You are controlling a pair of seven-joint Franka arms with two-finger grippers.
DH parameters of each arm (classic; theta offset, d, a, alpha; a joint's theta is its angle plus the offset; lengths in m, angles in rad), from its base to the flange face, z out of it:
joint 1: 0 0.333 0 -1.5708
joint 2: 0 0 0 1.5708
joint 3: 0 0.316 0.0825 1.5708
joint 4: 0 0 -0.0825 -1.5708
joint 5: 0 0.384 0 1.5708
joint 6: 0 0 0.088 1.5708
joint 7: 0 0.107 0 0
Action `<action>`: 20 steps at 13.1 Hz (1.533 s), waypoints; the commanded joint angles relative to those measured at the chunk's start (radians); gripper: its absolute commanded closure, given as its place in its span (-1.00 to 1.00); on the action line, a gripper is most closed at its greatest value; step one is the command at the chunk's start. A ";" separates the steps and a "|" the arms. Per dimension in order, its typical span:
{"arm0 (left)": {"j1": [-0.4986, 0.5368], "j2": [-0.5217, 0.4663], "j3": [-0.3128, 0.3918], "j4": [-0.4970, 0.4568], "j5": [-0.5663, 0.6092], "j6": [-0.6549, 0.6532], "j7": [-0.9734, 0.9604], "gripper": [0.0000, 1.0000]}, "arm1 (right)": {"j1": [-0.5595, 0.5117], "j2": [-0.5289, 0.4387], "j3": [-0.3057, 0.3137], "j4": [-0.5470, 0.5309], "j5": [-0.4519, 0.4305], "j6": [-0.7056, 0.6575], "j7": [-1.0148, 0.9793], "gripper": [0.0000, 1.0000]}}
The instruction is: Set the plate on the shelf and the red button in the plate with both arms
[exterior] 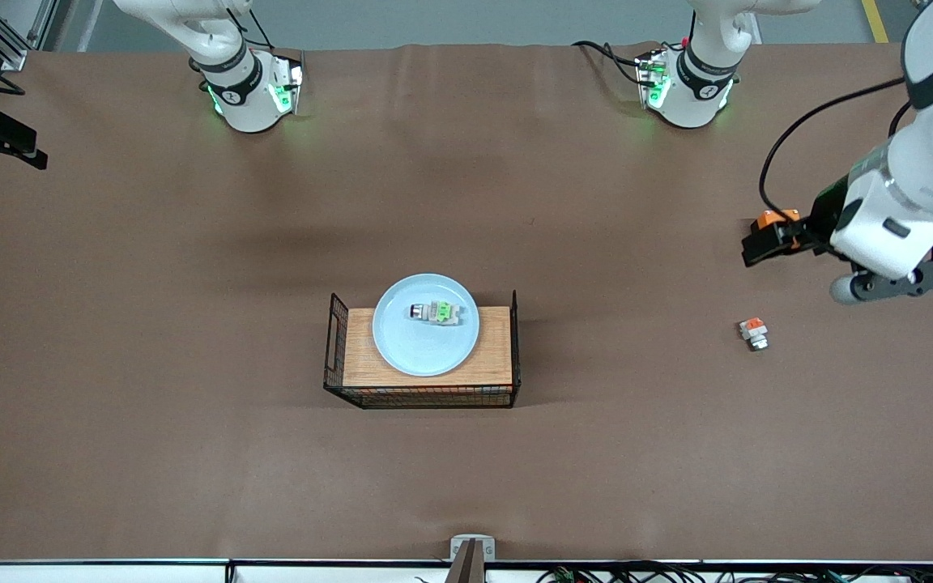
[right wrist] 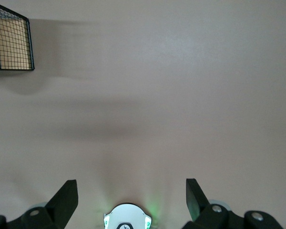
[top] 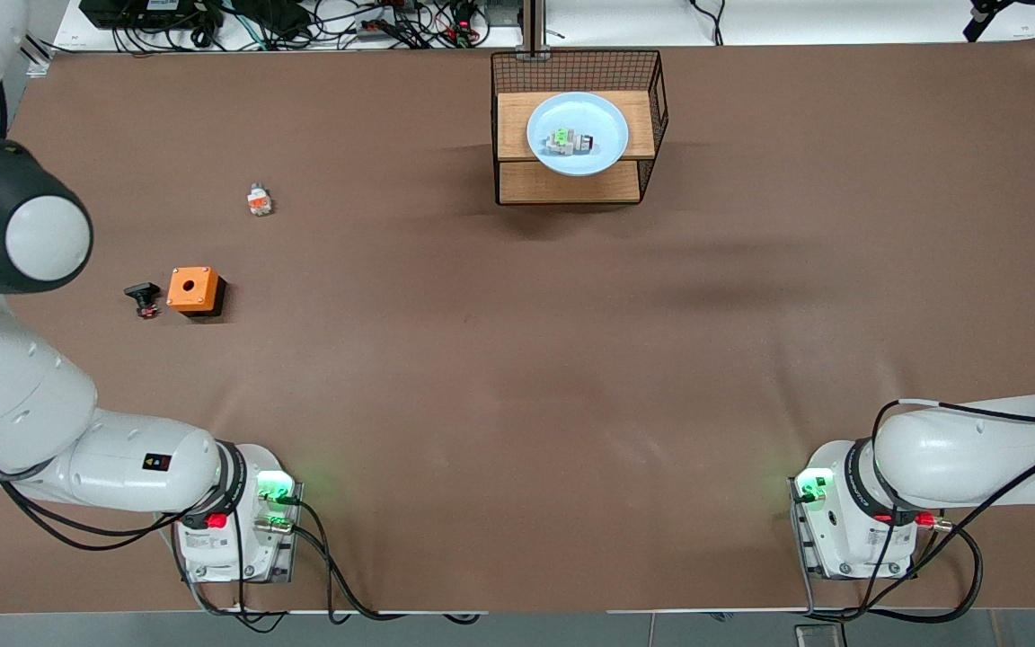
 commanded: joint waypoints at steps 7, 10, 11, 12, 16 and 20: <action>0.061 -0.297 -0.006 -0.287 0.007 0.011 0.237 -1.00 | -0.039 0.009 -0.005 0.059 -0.013 0.004 -0.006 -1.00; 0.066 -0.393 -0.007 -0.391 0.006 0.055 0.257 -1.00 | -0.039 0.010 -0.005 0.085 -0.011 0.004 -0.004 -1.00; 0.066 -0.409 -0.007 -0.404 0.006 0.069 0.257 -1.00 | -0.038 0.010 -0.005 0.085 -0.007 0.004 -0.009 -1.00; 0.068 -0.408 0.000 -0.401 0.006 0.069 0.257 -1.00 | -0.036 0.013 -0.005 0.085 -0.007 0.002 -0.014 -1.00; 0.069 -0.406 0.006 -0.381 0.006 0.068 0.258 -1.00 | -0.035 0.016 -0.004 0.085 -0.005 0.000 -0.015 -1.00; 0.071 -0.414 -0.003 -0.378 0.058 0.065 0.274 -1.00 | -0.030 0.018 -0.002 0.085 -0.014 0.002 -0.020 -1.00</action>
